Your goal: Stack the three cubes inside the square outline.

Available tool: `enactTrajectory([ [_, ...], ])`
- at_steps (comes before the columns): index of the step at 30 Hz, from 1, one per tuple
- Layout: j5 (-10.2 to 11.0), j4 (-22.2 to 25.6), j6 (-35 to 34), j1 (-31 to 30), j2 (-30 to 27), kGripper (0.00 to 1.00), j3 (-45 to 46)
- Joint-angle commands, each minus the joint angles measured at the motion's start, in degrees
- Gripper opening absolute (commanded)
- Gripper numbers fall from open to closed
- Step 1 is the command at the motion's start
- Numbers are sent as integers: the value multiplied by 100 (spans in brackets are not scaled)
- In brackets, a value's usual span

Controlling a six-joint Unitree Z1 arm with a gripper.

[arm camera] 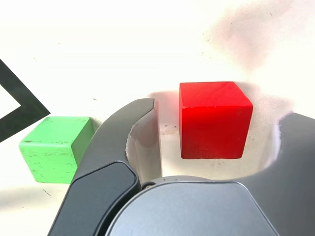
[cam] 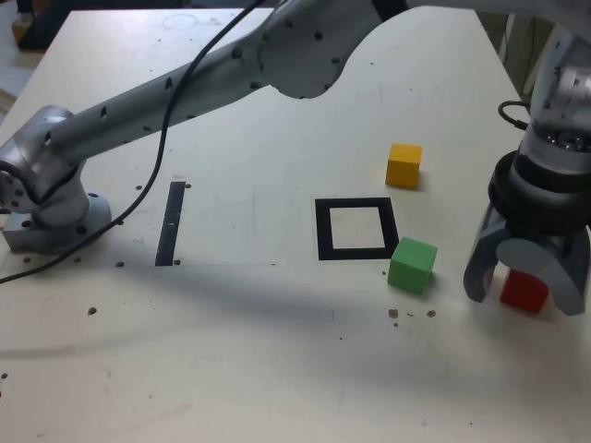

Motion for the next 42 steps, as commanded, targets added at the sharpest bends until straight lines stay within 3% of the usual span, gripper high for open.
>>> enactTrajectory([
  [1,24,80,9,10,42,62,-39],
  [13,129,79,34,-15,48,32,-103],
  [28,200,80,44,-60,-174,29,-23],
  [42,554,80,-123,-122,-1463,29,1102],
])
